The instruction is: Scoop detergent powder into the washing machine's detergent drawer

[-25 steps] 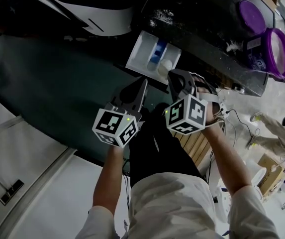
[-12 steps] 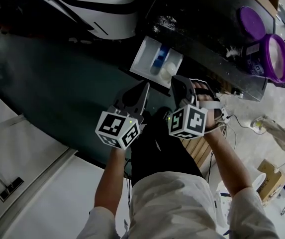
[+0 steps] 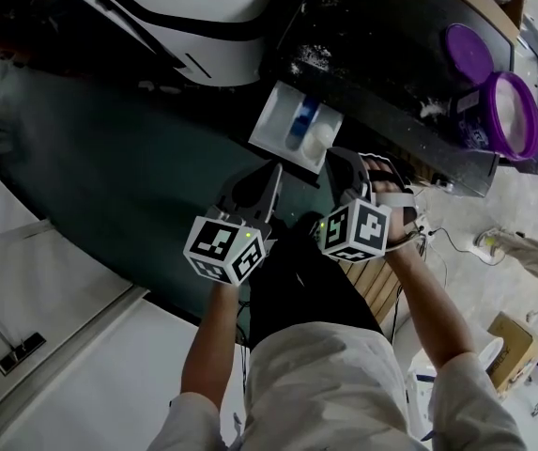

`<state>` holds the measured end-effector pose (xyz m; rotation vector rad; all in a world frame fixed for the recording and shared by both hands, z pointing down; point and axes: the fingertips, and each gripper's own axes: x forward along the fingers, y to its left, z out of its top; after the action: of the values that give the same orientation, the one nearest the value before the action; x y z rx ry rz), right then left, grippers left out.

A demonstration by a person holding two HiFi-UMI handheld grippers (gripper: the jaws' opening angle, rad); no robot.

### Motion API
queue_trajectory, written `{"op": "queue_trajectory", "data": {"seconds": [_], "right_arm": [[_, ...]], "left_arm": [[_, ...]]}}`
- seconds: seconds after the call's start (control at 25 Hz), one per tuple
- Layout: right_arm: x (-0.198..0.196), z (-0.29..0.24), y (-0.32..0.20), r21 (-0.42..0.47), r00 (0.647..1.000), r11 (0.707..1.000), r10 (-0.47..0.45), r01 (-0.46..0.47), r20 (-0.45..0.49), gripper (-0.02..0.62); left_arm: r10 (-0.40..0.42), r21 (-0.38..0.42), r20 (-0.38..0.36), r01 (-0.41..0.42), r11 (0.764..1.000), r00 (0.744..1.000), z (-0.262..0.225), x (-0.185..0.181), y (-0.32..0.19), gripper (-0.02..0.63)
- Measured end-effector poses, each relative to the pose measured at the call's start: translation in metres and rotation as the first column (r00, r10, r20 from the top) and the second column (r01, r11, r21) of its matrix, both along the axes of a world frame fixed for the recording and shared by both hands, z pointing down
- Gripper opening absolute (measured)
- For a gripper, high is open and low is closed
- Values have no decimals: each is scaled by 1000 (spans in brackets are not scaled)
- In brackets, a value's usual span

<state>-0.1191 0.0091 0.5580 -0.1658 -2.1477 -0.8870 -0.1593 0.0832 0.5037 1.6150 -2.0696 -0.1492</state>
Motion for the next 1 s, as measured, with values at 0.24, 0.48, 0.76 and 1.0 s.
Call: {"op": "queue_trajectory", "data": {"seconds": [0.24, 0.48, 0.76, 1.0], "right_arm": [[0, -18, -2, -85, 998, 996, 41, -37, 39, 8], [4, -39, -1, -221, 991, 970, 117, -98, 73, 8], [12, -69, -4, -385, 963, 907, 238, -174, 126, 8], [17, -106, -5, -496, 927, 847, 321, -190, 194, 8]], "left_arm": [[-6, 12, 28, 6, 1000, 1000, -17, 0, 1, 20], [-13, 19, 59, 11, 1000, 998, -38, 0, 5, 20], [-7, 32, 92, 4, 999, 996, -66, 3, 7, 20], [15, 39, 120, -20, 999, 993, -88, 13, 2, 18]]}}
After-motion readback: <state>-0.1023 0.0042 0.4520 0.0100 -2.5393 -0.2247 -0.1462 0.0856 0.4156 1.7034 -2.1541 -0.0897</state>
